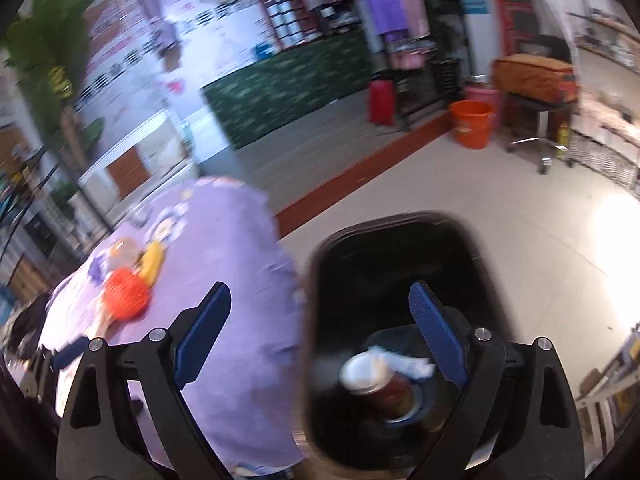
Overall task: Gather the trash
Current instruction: 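Lower the red cup into the bin and open the left tool, then grasp the crumpled paper with the left tool while the right tool grasps the orange net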
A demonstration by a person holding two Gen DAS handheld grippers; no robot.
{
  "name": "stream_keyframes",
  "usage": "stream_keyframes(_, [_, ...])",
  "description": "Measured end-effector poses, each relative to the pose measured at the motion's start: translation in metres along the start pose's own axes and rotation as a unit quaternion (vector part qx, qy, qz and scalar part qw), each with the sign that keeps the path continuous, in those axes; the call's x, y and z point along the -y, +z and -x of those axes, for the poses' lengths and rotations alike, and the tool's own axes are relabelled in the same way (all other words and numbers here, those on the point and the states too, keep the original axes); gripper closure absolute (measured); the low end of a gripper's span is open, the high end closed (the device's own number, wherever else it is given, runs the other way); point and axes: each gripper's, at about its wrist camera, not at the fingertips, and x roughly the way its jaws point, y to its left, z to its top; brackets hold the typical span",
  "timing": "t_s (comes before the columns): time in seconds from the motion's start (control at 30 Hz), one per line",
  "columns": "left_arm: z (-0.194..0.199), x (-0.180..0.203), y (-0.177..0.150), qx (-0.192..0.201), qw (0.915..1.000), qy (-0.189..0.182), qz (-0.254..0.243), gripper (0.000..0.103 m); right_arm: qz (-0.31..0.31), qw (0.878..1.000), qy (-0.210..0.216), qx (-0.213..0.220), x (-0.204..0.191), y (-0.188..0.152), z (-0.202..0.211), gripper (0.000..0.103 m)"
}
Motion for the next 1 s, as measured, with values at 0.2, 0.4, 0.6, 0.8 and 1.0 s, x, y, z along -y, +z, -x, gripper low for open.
stream_keyframes(0.2, [0.000, -0.058, -0.023, -0.024, 0.9953, 0.076, 0.056, 0.006, 0.060, 0.996, 0.056, -0.034, -0.065, -0.023, -0.032, 0.013])
stream_keyframes(0.4, [-0.007, -0.100, -0.042, -0.055, 0.9908, 0.090, 0.084, 0.007, 0.098, 0.989, 0.097, -0.056, -0.118, -0.037, -0.056, 0.013])
stream_keyframes(0.6, [-0.027, -0.112, -0.046, -0.078, 0.9898, 0.094, 0.073, 0.008, 0.114, 0.986, 0.109, -0.061, -0.141, -0.041, -0.062, 0.013])
stream_keyframes(0.8, [-0.050, -0.130, -0.044, -0.107, 0.9859, 0.089, 0.093, 0.028, 0.116, 0.985, 0.110, -0.060, -0.152, -0.037, -0.065, 0.013])
stream_keyframes(1.0, [-0.036, -0.164, -0.056, -0.109, 0.9730, 0.041, 0.199, 0.066, 0.123, 0.984, 0.107, -0.068, -0.157, -0.037, -0.074, 0.013])
